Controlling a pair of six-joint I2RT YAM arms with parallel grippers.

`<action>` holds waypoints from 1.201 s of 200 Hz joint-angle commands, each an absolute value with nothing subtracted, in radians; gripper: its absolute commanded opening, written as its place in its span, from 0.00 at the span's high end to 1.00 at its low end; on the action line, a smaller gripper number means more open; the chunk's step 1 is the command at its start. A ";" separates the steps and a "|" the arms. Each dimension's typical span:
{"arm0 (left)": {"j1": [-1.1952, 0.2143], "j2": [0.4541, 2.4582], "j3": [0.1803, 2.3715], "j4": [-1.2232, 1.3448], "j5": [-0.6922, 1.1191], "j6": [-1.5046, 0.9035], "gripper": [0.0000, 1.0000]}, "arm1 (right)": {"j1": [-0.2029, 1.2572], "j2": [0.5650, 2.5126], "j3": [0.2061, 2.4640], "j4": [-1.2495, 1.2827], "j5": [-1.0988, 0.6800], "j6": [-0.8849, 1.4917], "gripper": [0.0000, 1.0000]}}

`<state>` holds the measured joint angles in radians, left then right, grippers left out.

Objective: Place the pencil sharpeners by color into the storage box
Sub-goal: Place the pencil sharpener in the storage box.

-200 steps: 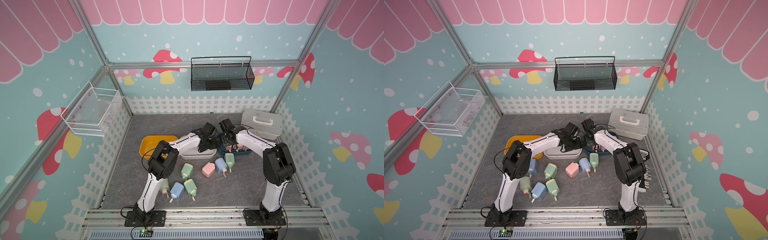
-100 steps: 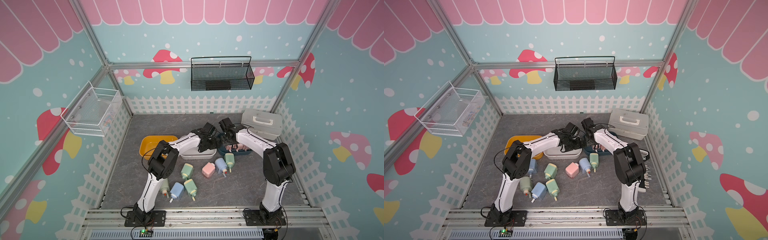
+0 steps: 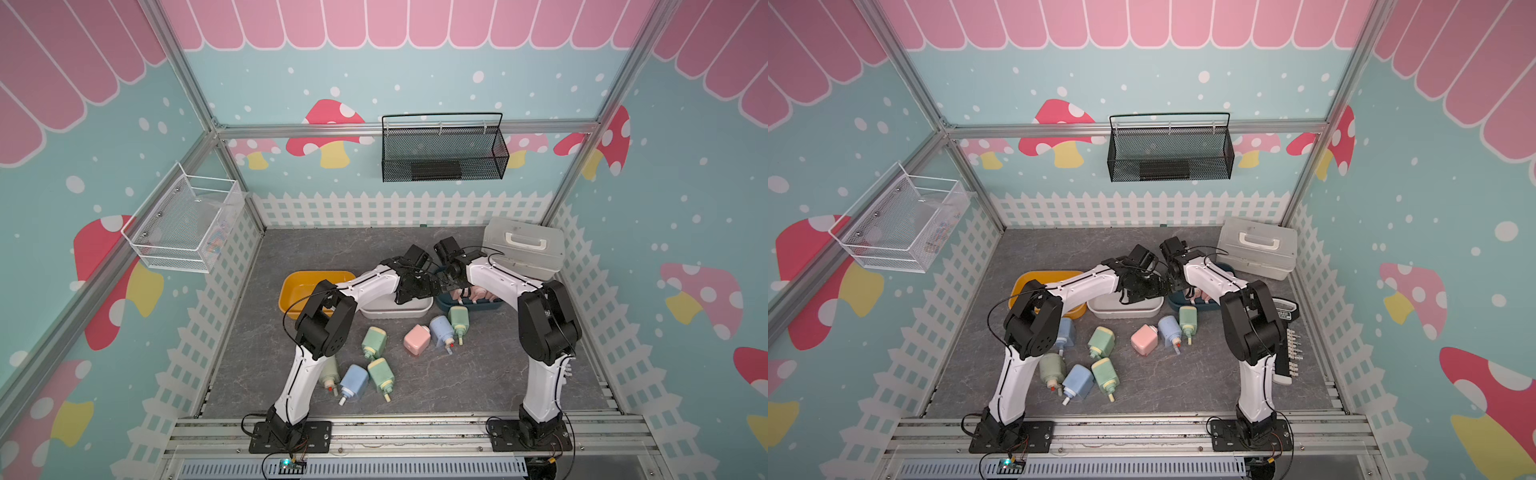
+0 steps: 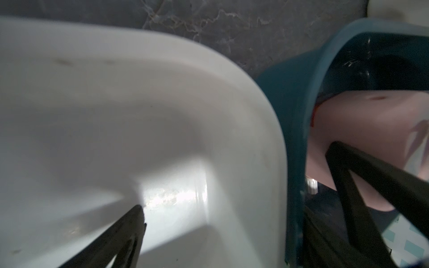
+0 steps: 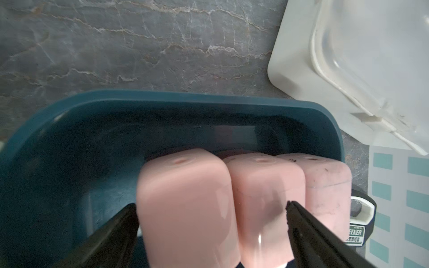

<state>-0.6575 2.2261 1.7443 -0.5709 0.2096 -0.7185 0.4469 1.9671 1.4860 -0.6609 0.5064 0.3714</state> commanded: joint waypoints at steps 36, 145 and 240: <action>-0.658 2.235 1.736 -0.570 0.210 -0.715 0.01 | 0.451 1.979 1.482 -0.665 0.632 0.387 0.02; -0.668 2.095 1.703 -0.568 0.245 -0.636 0.01 | 0.452 1.804 1.417 -0.596 0.381 0.344 0.01; -0.692 1.801 1.463 -0.540 0.129 -0.399 0.01 | 0.453 1.502 1.066 -0.286 0.306 0.314 0.01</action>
<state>-0.6941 1.8648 1.5303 -0.5556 0.1768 -0.4801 0.4515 1.5826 1.1446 -0.4236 0.3614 0.3328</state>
